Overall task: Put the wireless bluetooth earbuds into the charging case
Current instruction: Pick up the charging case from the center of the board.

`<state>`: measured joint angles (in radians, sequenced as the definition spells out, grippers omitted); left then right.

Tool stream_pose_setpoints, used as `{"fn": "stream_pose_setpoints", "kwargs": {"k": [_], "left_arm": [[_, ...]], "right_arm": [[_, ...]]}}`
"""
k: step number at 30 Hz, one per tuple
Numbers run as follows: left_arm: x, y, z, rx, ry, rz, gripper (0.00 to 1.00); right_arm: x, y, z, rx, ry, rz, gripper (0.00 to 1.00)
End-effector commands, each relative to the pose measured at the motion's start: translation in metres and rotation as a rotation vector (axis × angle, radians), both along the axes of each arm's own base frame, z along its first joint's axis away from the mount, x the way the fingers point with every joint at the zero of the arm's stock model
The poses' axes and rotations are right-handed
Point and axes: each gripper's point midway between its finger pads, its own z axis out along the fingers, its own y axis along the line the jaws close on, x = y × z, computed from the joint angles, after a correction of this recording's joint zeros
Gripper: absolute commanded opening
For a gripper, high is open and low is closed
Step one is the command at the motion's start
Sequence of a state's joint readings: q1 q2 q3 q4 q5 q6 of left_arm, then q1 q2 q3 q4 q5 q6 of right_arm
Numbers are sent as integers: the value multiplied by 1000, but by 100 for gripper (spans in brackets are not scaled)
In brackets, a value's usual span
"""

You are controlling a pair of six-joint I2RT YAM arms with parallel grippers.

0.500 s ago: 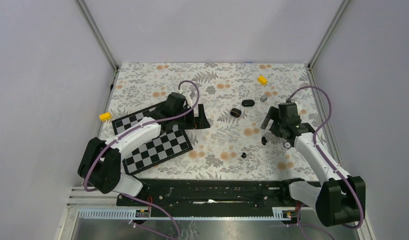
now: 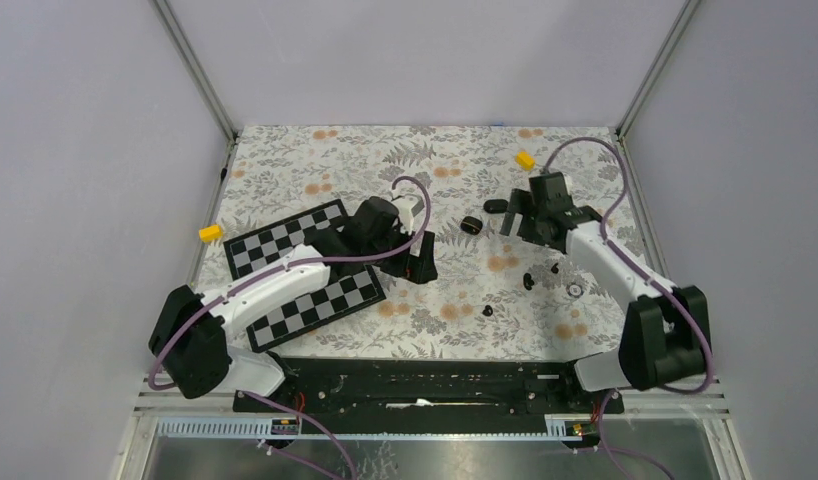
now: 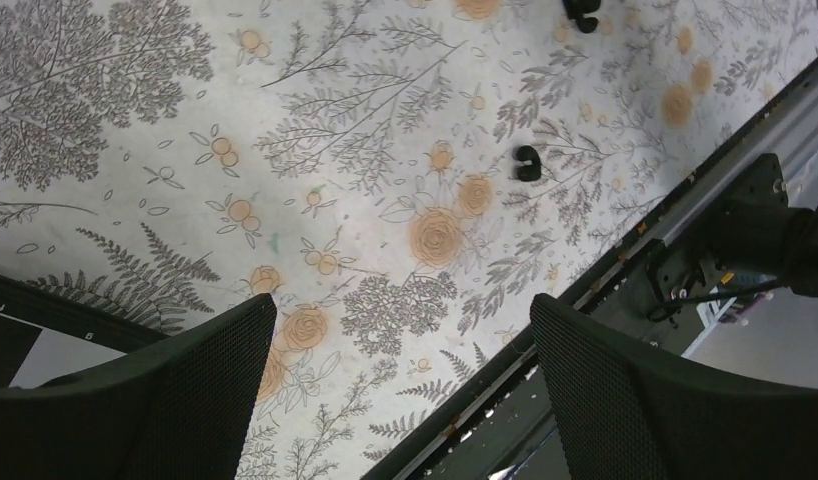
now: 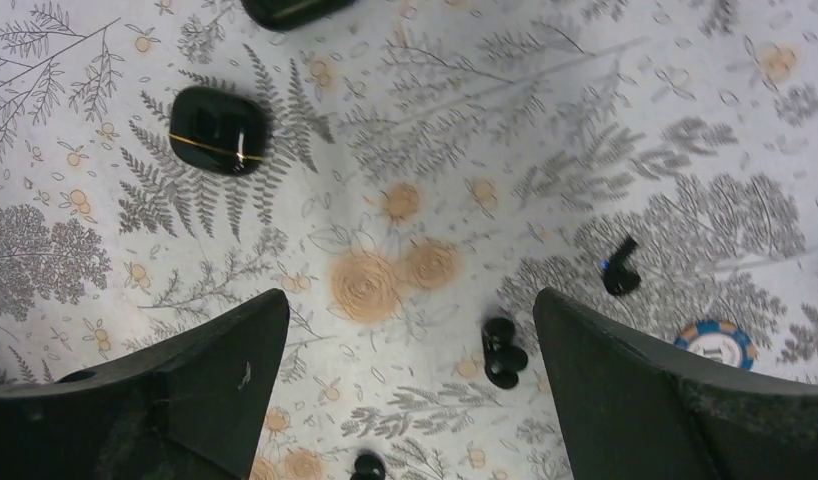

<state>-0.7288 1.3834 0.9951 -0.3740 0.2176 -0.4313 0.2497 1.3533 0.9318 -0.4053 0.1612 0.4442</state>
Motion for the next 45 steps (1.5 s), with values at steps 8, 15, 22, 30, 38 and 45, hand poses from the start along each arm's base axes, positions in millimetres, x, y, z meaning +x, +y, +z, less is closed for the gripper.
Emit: {"fn": "stream_pose_setpoints", "kwargs": {"k": [8,15,22,30,38,45], "left_arm": [[9,10,48,46,-154,94,99],[19,23,73,-38,-238,231,99],[20,30,92,-104,-273,298,99],[24,65,121,-261,-396,506,99],[25,61,112,-175,-377,457,99],[24,58,93,-133,-337,440,99]], "right_arm": [[86,35,-14,-100,74,128,100],[95,77,-18,-109,94,254,99],[111,80,-32,-179,127,260,100],[127,61,-43,-260,137,234,100],[146,52,-47,-236,155,230,100],[149,39,-58,-261,192,251,100]]}}
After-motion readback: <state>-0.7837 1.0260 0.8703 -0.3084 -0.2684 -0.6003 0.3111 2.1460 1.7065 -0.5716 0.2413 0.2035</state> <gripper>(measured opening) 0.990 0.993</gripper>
